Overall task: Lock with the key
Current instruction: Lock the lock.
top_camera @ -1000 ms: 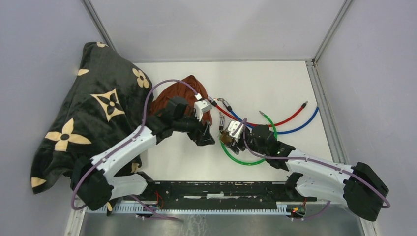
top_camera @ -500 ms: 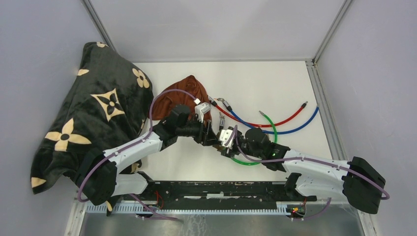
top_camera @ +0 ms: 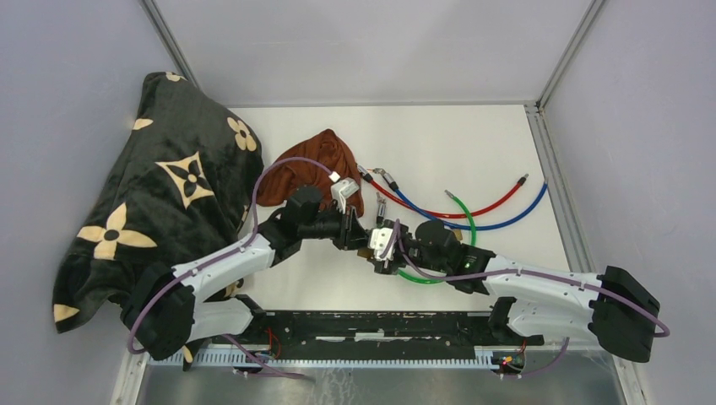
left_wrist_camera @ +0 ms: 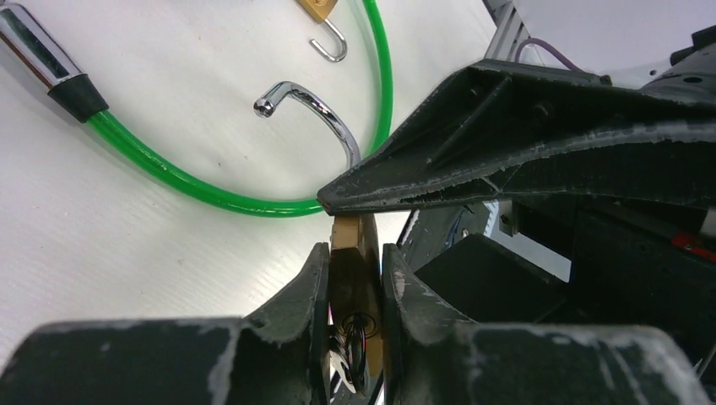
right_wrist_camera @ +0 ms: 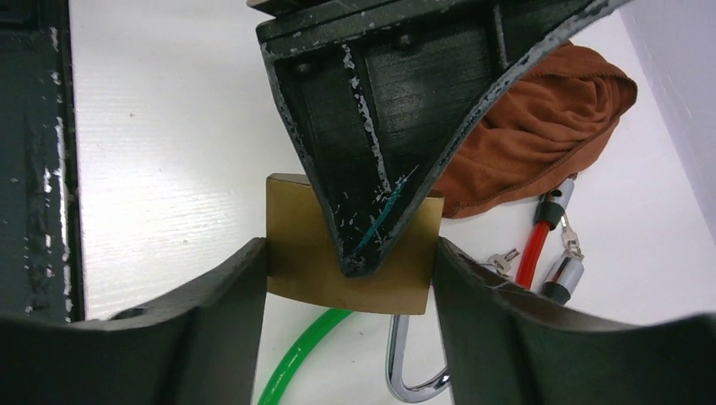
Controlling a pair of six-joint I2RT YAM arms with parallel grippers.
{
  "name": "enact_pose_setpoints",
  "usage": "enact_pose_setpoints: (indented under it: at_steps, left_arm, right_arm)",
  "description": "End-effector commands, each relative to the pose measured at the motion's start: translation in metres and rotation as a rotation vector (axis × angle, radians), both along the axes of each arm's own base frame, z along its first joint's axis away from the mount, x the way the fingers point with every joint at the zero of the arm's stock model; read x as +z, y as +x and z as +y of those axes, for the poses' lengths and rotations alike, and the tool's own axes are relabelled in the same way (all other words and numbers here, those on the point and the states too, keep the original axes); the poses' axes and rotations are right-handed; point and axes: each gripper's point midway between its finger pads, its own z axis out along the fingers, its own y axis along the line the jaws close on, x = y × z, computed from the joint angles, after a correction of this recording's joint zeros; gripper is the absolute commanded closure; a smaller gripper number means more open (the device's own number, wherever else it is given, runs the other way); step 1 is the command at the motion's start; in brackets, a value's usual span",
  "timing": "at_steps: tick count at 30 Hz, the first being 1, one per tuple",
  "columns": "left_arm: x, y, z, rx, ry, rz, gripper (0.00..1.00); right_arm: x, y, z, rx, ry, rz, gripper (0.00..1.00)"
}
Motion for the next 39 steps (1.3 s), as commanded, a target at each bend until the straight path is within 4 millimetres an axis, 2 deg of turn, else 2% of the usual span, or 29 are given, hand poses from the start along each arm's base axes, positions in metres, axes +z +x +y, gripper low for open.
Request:
enact_pose_setpoints:
  at_steps: [1, 2, 6, 10, 13, 17, 22, 27, 29, 33, 35, 36, 37, 39]
  left_arm:
    - [0.037, 0.009, 0.003, 0.018, -0.090, -0.181, 0.98]
    - [0.045, 0.011, 0.006, 0.031, -0.117, -0.212, 0.98]
    - [0.071, 0.006, 0.018, 0.040, -0.196, -0.303, 0.98]
    - [0.088, -0.009, 0.025, 0.025, -0.276, -0.350, 0.98]
    - [0.098, -0.020, 0.031, 0.003, -0.320, -0.377, 0.98]
    - [0.107, -0.031, 0.038, -0.020, -0.345, -0.435, 0.98]
    - [0.119, -0.038, 0.044, -0.033, -0.366, -0.524, 0.98]
    - [0.127, -0.038, 0.051, -0.061, -0.326, -0.734, 0.98]
    - [0.135, -0.033, 0.056, -0.064, -0.286, -0.892, 0.98]
    - [0.150, -0.021, 0.065, -0.063, -0.188, -1.198, 0.98]
    - [0.152, -0.019, 0.066, -0.085, -0.150, -1.309, 0.98]
    - [0.151, -0.020, 0.066, -0.108, -0.138, -1.346, 0.98]
    - [0.150, -0.022, 0.066, -0.136, -0.124, -1.384, 0.98]
    - [0.145, -0.027, 0.065, -0.206, -0.094, -1.467, 0.98]
  right_arm:
    - [0.077, 0.002, 0.012, 0.028, 0.174, -0.125, 0.07]
    - [0.076, 0.003, 0.005, 0.007, 0.170, -0.134, 0.02]
    - [0.082, -0.002, -0.015, 0.024, 0.204, -0.186, 0.02]
    - [0.079, -0.002, -0.020, 0.054, 0.211, -0.207, 0.02]
    - [0.079, 0.001, -0.014, 0.088, 0.197, -0.204, 0.04]
    - [0.081, 0.005, 0.000, 0.140, 0.153, -0.180, 0.20]
    - [0.073, 0.003, 0.009, 0.168, 0.124, -0.104, 0.49]
    - [0.070, -0.020, 0.017, 0.276, 0.121, 0.013, 0.71]
    - [0.066, -0.031, 0.018, 0.324, 0.100, 0.090, 0.74]
    - [0.064, -0.064, 0.019, 0.459, 0.086, 0.253, 0.76]
    - [0.066, -0.075, 0.018, 0.504, 0.086, 0.312, 0.73]
    - [0.066, -0.077, 0.018, 0.509, 0.086, 0.324, 0.69]
    - [0.065, -0.077, 0.017, 0.502, 0.084, 0.332, 0.60]
    - [0.065, -0.071, 0.015, 0.456, 0.077, 0.317, 0.35]
